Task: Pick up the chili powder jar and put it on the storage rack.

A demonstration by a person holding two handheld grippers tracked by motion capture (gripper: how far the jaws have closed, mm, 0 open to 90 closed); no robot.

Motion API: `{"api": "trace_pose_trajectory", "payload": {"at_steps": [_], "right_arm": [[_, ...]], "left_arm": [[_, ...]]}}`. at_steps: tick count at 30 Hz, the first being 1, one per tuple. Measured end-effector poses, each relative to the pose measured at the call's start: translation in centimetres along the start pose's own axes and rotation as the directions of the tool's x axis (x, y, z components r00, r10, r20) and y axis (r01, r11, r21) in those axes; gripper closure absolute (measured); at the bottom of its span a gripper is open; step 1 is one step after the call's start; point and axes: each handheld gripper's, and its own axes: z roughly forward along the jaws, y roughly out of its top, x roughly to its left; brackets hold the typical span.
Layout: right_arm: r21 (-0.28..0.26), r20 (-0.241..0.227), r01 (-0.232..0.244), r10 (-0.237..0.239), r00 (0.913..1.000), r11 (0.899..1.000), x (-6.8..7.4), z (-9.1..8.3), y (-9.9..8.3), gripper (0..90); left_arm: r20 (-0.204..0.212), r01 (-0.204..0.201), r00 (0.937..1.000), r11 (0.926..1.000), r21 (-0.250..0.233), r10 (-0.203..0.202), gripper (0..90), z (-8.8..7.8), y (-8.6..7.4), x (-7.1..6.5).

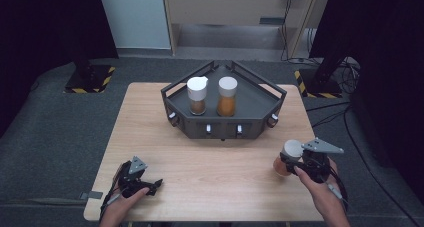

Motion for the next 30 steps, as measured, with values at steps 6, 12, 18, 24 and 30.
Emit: {"api": "trace_pose_trajectory", "payload": {"at_steps": [6,12,18,24,30], "right_arm": [[-0.010,-0.004,0.010,-0.010,0.9999,1.000,0.0,-0.1,1.3,34.3],[-0.015,-0.006,0.013,-0.014,0.9999,1.000,-0.1,-0.1,2.4,34.3],[-0.023,-0.003,0.018,-0.018,0.9998,1.000,-0.4,-0.1,3.6,34.3],[-0.022,-0.003,0.023,-0.023,0.9997,0.999,-0.6,-0.1,4.8,34.3],[-0.020,-0.004,0.030,-0.030,0.9995,0.999,-0.7,0.1,5.8,34.3]], "left_arm": [[0.000,0.000,1.0000,1.0000,0.000,0.000,0.0,0.0,0.0,0.0],[0.000,0.002,1.0000,1.0000,-0.002,-0.002,0.0,0.0,0.0,0.0],[0.000,0.001,1.0000,1.0000,-0.001,-0.001,0.0,0.0,0.0,0.0],[0.000,0.000,1.0000,1.0000,0.000,0.000,0.0,0.0,0.0,0.0],[0.000,0.000,1.0000,1.0000,0.000,0.000,0.0,0.0,0.0,0.0]]}}
